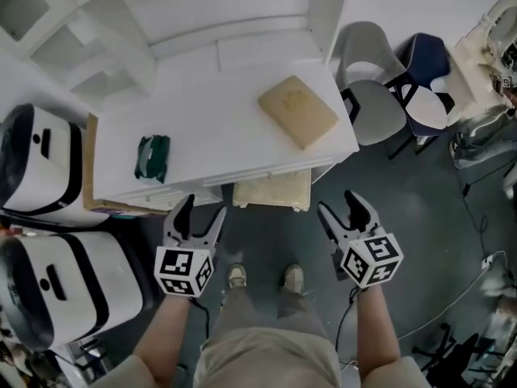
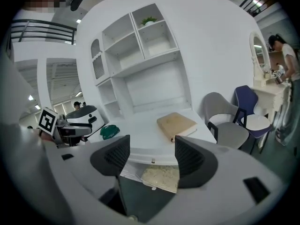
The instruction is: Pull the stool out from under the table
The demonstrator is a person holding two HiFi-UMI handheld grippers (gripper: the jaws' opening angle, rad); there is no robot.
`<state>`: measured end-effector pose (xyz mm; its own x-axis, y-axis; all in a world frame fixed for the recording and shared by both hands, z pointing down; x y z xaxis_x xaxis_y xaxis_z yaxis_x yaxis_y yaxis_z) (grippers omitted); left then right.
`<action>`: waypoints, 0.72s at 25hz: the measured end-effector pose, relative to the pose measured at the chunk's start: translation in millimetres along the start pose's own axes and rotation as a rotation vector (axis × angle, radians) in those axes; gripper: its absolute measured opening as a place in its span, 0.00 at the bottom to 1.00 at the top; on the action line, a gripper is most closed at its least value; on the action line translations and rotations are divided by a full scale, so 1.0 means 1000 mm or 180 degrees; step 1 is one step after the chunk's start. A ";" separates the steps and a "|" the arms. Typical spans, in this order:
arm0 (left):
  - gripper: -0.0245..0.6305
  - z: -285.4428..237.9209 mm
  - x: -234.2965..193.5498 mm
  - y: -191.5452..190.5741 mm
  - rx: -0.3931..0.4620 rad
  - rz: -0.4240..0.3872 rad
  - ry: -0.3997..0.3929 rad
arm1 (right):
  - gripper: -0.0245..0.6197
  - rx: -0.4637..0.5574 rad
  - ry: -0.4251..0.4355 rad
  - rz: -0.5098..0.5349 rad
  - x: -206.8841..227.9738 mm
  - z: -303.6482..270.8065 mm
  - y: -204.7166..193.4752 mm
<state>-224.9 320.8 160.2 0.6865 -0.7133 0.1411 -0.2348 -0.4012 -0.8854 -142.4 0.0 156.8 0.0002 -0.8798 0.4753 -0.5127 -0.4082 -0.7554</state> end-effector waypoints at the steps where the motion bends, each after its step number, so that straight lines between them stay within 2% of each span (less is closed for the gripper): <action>1: 0.48 -0.006 0.005 -0.005 -0.0042 0.0006 -0.0001 | 0.50 -0.0040 0.0014 -0.0021 0.011 -0.004 -0.002; 9: 0.48 -0.071 0.023 -0.063 -0.0264 0.0094 -0.0214 | 0.50 -0.0183 0.0027 -0.0112 0.074 -0.049 -0.029; 18: 0.50 -0.138 0.032 -0.140 -0.0484 0.0165 -0.0395 | 0.51 -0.0333 -0.0023 -0.0159 0.109 -0.111 -0.095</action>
<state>-264.9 275.1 349.4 0.7481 -0.6628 0.0332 -0.3667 -0.4546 -0.8117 -189.1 -30.6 330.3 0.0341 -0.8609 0.5076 -0.5987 -0.4243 -0.6794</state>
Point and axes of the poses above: the fingertips, and each gripper's own axes: z backward along the fingers, x to its right, y out of its top, the point moved 8 cm from there along z, backward along the fingers, and after that the axes turned 15 degrees about -z, right-handed, at the moved point
